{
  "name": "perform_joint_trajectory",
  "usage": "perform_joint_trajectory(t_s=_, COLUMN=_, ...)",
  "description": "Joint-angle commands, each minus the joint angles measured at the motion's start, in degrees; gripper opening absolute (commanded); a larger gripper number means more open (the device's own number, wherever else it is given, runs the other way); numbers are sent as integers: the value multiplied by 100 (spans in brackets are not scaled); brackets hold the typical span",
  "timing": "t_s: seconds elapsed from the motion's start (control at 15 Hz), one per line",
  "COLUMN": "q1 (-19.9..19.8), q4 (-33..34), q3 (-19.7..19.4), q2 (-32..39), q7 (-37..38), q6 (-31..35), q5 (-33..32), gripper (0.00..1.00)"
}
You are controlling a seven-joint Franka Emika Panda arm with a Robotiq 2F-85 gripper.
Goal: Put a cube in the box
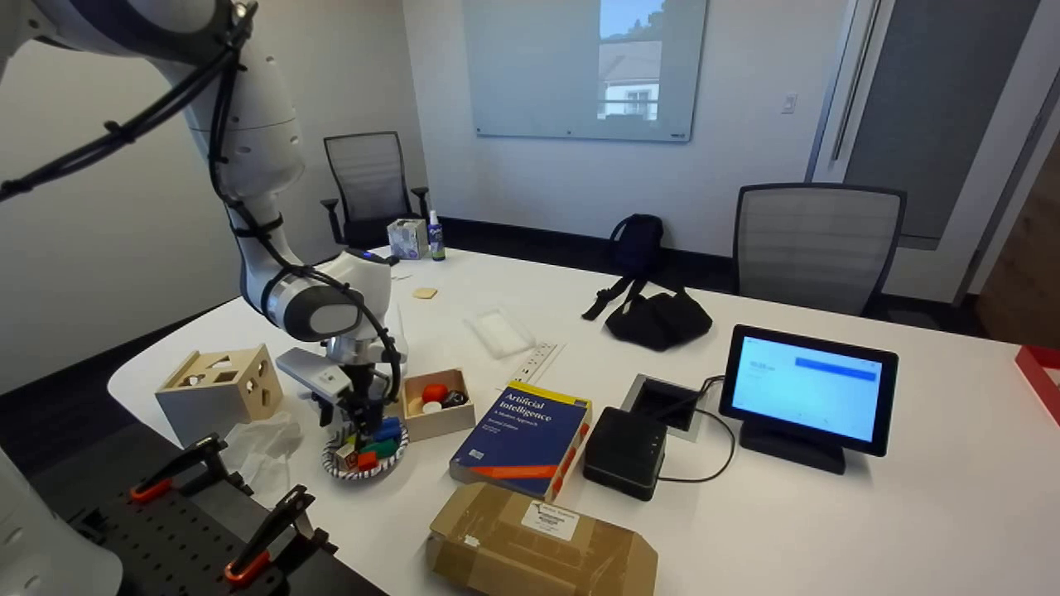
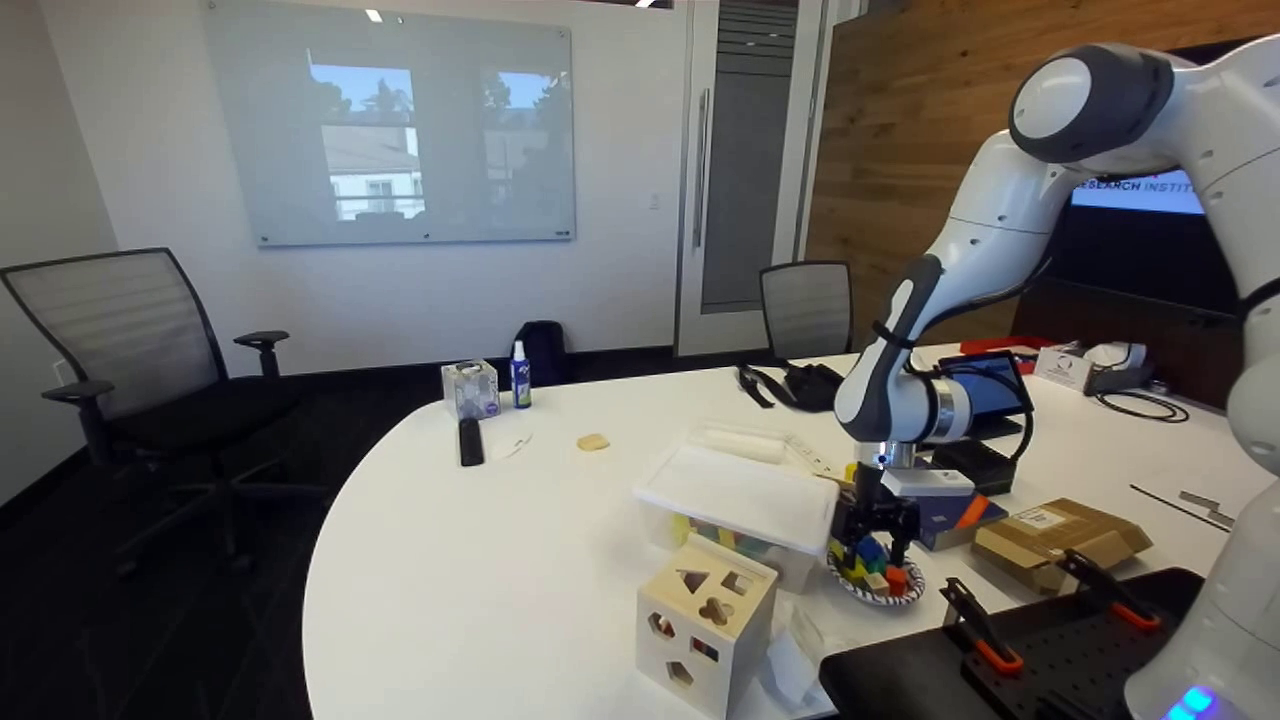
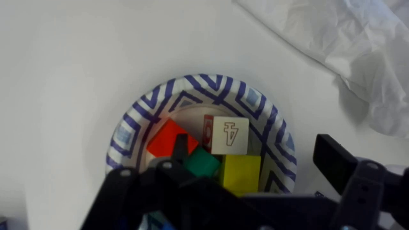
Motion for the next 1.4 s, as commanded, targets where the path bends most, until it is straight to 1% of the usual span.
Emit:
perform_joint_trajectory(t_s=0.0, q1=-166, q4=-30, q3=119, q2=62, q7=152, q6=181, q5=-38, gripper=100)
perform_joint_trajectory(t_s=0.73, q1=234, q4=120, q3=-283, q2=419, q7=781, q6=350, q5=-298, gripper=100)
perform_joint_trajectory(t_s=1.33, q1=716, q4=234, q3=-646, q2=523, q7=1354, q6=424, q5=-480, gripper=100)
